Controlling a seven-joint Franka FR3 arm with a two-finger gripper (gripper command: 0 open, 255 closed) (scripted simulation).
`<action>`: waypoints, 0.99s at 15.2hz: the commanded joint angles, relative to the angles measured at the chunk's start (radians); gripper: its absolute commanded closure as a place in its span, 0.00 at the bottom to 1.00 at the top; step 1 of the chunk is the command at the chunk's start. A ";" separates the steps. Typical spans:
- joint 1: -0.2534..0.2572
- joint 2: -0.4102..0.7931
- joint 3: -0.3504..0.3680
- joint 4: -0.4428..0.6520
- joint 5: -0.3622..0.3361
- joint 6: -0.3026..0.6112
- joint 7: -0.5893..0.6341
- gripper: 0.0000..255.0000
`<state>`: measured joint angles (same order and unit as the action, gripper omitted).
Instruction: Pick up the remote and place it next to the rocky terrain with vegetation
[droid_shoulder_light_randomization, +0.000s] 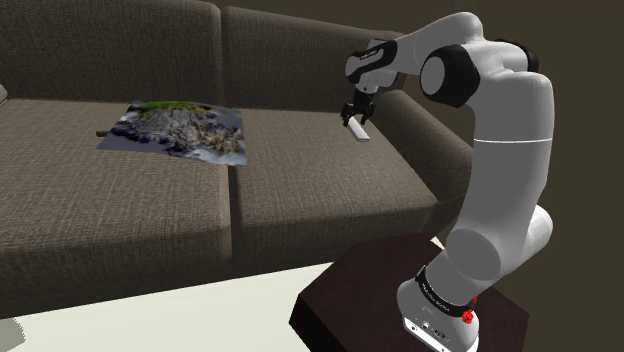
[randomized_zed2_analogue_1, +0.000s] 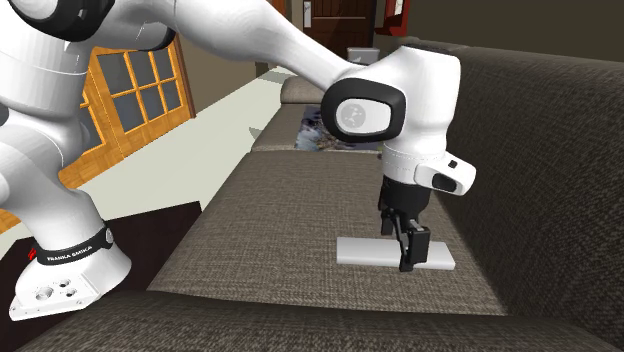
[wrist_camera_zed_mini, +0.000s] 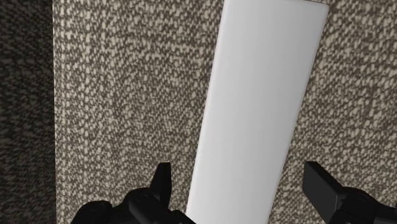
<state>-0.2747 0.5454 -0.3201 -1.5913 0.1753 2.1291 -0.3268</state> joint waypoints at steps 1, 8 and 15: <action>-0.001 0.001 0.000 -0.001 0.001 0.002 -0.001 0.00; -0.001 0.001 0.000 -0.001 0.000 0.002 -0.001 1.00; -0.001 0.001 0.000 -0.001 0.001 0.002 -0.001 1.00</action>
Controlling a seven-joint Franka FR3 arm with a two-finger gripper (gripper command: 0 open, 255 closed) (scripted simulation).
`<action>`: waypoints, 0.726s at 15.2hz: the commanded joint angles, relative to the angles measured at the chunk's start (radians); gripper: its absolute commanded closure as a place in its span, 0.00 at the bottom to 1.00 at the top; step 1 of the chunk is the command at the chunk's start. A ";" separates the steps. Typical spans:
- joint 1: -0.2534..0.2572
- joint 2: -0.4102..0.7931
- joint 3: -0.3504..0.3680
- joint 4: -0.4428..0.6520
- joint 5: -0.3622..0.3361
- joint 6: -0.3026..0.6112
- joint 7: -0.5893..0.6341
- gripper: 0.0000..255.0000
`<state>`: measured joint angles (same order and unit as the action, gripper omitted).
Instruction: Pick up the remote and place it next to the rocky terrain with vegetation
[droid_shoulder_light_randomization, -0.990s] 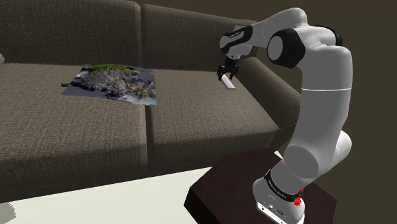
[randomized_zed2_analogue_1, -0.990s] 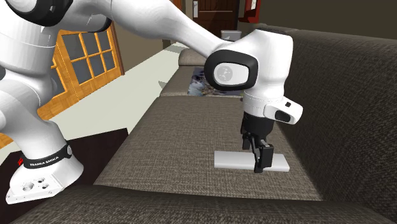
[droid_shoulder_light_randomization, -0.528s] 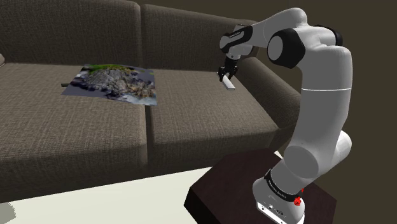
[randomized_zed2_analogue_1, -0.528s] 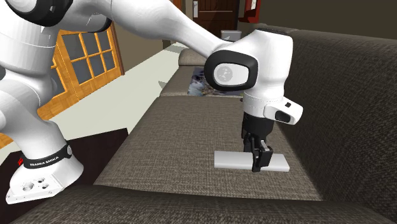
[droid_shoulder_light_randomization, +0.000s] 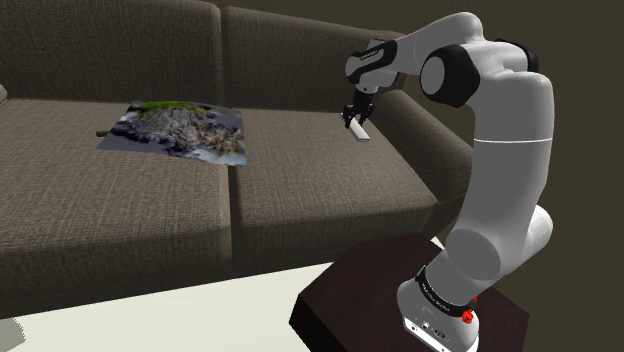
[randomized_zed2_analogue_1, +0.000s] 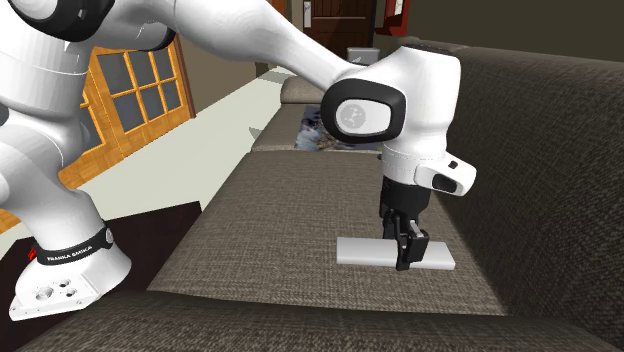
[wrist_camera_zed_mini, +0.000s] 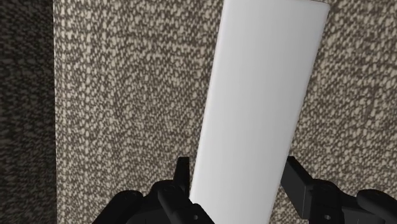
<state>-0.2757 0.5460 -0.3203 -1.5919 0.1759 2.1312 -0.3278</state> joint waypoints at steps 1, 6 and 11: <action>0.001 -0.006 -0.001 0.004 -0.002 -0.010 0.001 1.00; 0.004 -0.033 -0.007 0.032 -0.013 -0.064 0.007 1.00; 0.005 -0.055 -0.012 0.066 -0.022 -0.119 0.012 1.00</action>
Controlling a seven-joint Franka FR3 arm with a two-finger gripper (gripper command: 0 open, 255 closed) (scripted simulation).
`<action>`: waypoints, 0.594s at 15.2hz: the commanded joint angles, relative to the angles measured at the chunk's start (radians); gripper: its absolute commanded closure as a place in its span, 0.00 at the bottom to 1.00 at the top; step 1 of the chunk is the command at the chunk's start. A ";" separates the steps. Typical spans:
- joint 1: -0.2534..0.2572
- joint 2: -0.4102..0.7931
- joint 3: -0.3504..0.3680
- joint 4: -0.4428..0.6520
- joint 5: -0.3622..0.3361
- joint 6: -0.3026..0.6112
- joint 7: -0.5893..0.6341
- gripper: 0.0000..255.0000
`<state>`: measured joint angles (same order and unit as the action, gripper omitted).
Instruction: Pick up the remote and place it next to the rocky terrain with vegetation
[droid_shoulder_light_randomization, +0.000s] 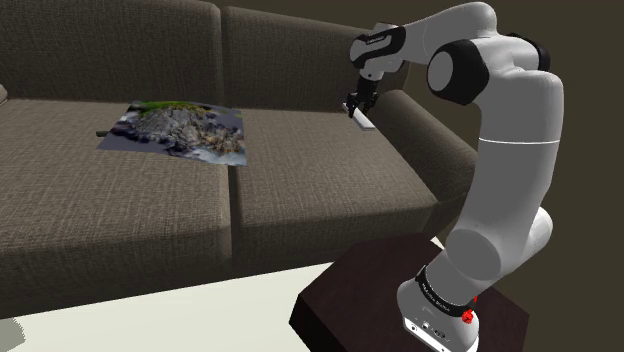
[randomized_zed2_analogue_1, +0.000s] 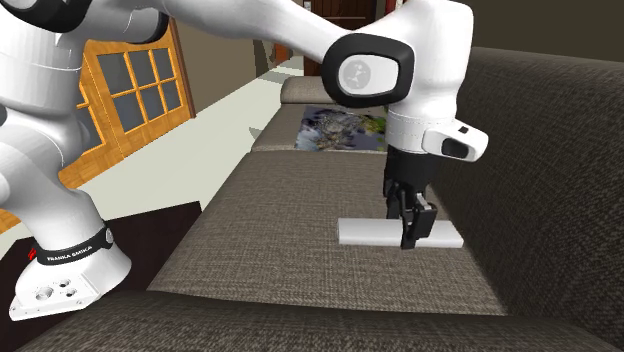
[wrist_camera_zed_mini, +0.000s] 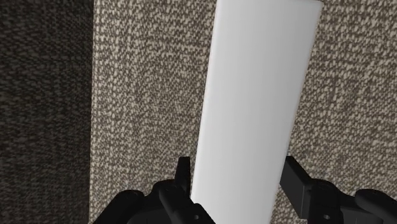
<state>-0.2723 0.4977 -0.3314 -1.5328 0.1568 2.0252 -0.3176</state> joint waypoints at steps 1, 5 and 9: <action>0.002 -0.011 -0.002 0.015 -0.004 -0.025 0.003 1.00; 0.001 -0.025 -0.005 0.048 -0.010 -0.072 0.007 1.00; 0.000 -0.035 -0.008 0.087 -0.015 -0.120 0.010 1.00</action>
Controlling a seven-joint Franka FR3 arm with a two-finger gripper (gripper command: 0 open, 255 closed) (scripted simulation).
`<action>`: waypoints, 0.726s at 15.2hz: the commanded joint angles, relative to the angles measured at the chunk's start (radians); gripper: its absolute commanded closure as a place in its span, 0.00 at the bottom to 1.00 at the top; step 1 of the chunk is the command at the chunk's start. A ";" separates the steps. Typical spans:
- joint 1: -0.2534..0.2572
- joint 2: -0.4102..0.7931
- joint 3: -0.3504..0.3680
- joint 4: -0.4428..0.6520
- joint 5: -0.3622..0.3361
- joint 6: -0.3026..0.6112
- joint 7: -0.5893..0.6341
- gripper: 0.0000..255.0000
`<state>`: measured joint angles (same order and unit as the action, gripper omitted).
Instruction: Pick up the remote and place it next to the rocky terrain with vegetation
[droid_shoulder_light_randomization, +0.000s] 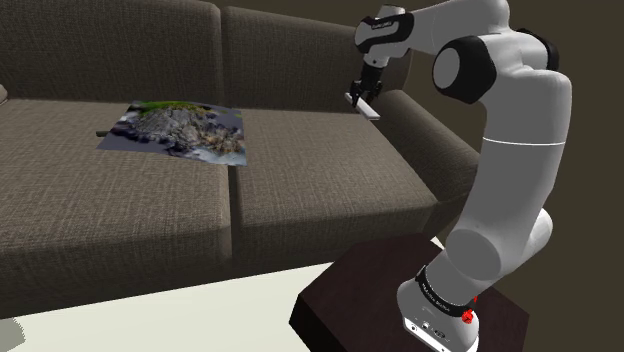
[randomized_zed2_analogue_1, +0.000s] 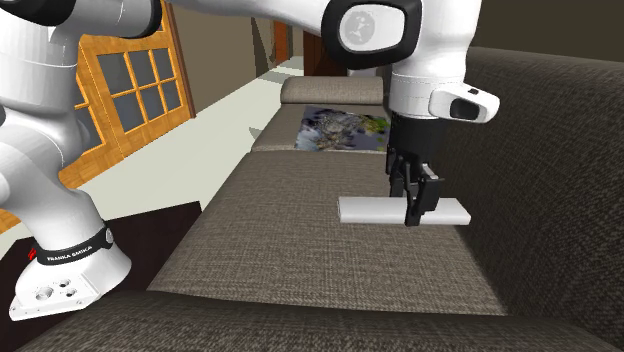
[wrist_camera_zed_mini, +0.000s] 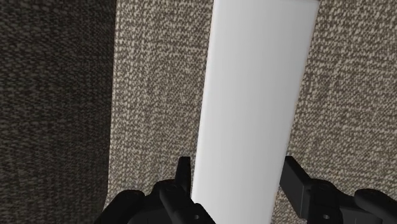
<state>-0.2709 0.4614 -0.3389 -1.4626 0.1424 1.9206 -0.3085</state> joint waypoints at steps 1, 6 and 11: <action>-0.002 -0.001 -0.001 0.027 -0.001 -0.028 0.002 1.00; -0.005 -0.008 -0.003 0.085 -0.005 -0.091 0.005 1.00; 0.055 -0.083 0.004 -0.005 -0.033 -0.073 0.066 1.00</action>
<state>-0.2357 0.3996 -0.3380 -1.4388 0.1182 1.8384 -0.2635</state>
